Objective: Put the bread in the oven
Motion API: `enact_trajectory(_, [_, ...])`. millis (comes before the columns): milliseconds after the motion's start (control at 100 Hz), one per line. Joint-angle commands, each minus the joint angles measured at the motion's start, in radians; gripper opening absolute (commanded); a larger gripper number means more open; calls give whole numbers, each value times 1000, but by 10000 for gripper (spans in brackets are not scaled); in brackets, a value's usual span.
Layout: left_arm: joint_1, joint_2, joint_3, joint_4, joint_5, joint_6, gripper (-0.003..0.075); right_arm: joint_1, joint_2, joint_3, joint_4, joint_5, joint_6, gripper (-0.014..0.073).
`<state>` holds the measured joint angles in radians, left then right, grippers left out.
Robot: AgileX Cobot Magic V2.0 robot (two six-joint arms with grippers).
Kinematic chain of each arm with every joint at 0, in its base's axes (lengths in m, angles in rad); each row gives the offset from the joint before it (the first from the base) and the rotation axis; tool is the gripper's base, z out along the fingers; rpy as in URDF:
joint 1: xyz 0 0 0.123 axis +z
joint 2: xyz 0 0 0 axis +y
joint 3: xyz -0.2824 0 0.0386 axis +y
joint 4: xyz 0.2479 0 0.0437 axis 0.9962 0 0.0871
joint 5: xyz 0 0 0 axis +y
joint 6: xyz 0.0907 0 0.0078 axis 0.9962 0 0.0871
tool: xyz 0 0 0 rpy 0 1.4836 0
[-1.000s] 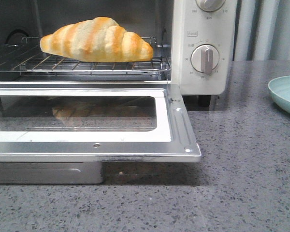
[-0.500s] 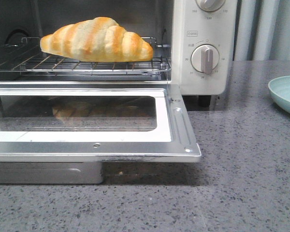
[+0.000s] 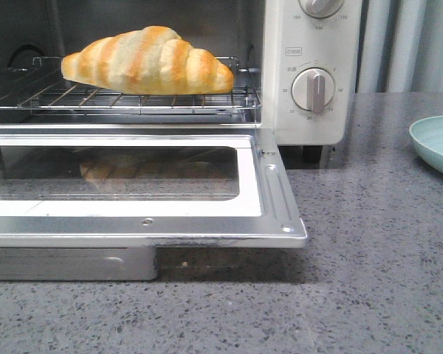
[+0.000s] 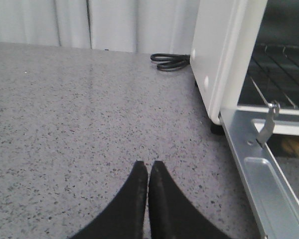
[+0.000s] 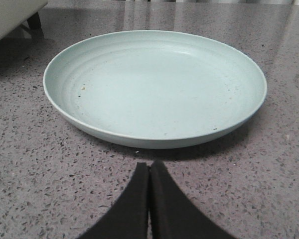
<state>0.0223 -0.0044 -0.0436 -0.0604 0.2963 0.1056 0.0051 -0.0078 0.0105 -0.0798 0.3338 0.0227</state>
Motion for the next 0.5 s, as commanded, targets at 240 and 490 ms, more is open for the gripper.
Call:
enact_trajectory(240, [-93,-29,67,71,-66,-12,-21,-8,-23,11,-2,-26,-4,-48])
enact_trajectory(490, [-93,-29,67,88,-19,9,-21,-8,-23,11,-2,-26,-4,-48])
